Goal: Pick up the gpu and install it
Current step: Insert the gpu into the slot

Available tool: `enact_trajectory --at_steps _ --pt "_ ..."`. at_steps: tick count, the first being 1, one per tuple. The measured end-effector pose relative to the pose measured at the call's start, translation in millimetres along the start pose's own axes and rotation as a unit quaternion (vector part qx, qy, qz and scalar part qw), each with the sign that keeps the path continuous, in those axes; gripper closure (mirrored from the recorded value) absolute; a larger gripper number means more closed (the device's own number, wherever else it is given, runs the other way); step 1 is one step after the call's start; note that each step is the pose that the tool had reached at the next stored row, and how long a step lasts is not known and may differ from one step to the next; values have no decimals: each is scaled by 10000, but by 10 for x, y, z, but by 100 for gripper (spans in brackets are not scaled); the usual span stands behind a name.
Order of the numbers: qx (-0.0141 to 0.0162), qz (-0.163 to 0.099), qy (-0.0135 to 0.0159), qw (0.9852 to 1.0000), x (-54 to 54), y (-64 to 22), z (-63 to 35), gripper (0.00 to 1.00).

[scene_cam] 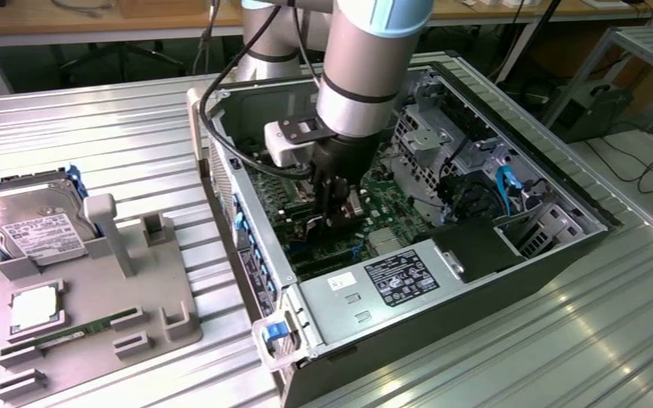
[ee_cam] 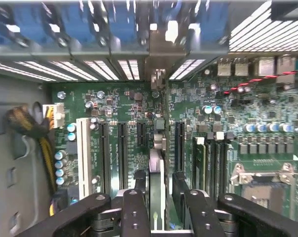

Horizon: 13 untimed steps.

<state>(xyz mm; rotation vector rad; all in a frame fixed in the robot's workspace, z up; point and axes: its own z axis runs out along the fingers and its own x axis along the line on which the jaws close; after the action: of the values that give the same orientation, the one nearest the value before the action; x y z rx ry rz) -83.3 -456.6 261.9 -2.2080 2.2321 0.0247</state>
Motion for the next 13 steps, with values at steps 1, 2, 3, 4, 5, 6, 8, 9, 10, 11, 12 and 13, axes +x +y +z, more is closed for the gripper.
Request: enact_trajectory --at_steps 1,2,3,4,5,6,8,9,10,11,12,13 --pt "3 0 0 10000 0 1 -30 65" --pt "9 0 -1 10000 -1 1 -60 65" --pt "15 0 -1 10000 -2 1 -85 65" --pt "21 0 1 10000 -2 1 -111 65" --pt "32 0 -1 10000 -3 1 -154 65" --pt "39 0 0 10000 -4 2 -196 65" --pt "56 0 0 10000 -5 3 -281 65" --pt "63 0 1 10000 -5 3 -293 65" --pt "67 -1 0 10000 -6 3 -293 65" --pt "67 -1 0 10000 -6 3 -293 65" --pt "67 -1 -1 10000 -6 3 -293 66" --pt "68 -1 0 10000 -5 3 -293 73"
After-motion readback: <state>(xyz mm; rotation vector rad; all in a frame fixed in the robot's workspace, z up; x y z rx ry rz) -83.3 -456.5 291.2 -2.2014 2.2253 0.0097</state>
